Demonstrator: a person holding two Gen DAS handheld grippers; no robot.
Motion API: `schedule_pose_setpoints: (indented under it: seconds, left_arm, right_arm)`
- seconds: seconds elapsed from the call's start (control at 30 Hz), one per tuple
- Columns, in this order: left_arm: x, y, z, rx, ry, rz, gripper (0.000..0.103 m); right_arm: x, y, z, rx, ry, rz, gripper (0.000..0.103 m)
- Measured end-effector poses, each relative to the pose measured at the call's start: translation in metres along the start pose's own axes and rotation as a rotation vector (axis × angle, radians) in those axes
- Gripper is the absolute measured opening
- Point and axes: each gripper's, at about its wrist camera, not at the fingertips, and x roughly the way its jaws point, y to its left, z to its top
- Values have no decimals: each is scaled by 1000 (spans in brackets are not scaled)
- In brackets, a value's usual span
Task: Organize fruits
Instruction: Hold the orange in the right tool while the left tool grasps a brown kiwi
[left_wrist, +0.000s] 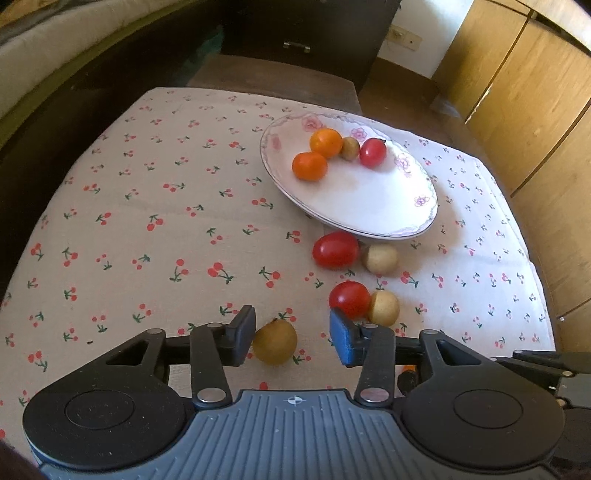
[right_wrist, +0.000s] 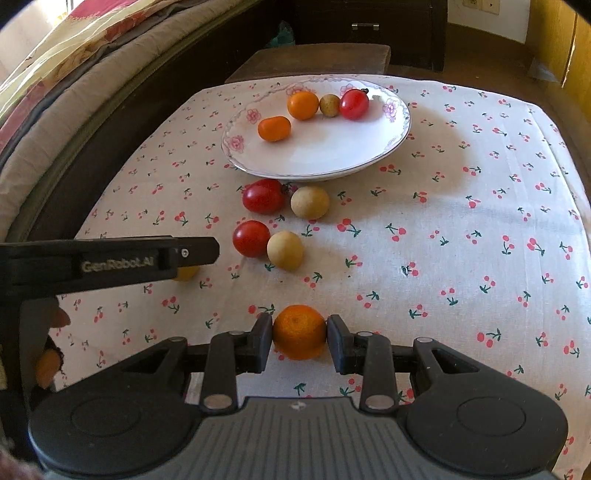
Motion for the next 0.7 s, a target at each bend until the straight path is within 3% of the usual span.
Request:
schedule_pose_setpoints:
  seconds: [0.47, 0.57, 0.7]
  left_arm:
    - [7, -3, -4, 30, 19, 19, 53]
    - [10, -4, -8, 46, 25, 35, 50]
    - [8, -8, -11, 73, 23, 50, 39]
  right_arm:
    - [7, 0, 0, -10, 12, -4, 34]
    - [6, 0, 0, -16, 10, -4, 34]
    - [6, 4, -1, -39, 9, -24, 34]
